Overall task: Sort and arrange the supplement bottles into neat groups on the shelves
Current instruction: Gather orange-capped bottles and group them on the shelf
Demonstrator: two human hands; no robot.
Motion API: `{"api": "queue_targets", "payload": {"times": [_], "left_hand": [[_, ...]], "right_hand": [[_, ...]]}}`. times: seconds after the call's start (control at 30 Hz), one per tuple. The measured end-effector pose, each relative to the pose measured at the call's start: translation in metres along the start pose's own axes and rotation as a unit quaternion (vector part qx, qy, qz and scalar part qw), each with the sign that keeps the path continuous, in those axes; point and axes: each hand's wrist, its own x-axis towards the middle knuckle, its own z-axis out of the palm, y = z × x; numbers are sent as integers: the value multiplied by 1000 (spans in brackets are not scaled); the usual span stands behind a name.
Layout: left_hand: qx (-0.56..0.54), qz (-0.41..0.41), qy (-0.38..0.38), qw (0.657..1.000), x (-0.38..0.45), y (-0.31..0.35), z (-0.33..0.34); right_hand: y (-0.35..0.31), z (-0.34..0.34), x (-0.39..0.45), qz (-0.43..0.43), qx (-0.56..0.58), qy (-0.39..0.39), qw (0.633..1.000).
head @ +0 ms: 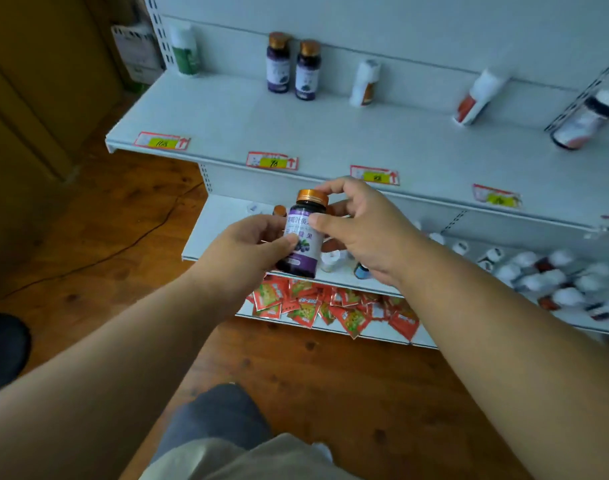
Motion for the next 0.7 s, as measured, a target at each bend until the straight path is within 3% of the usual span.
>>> {"api": "queue_targets", "payload": {"times": [0.23, 0.57, 0.7], "left_hand": [[85, 59, 39, 994, 78, 68, -5], [168, 94, 79, 978, 237, 92, -75], [241, 130, 96, 957, 287, 93, -95]], "right_hand": [[-29, -30, 71, -54, -49, 118, 990], [-56, -4, 237, -54, -179, 166, 968], [-51, 16, 282, -86, -225, 210, 948]]}}
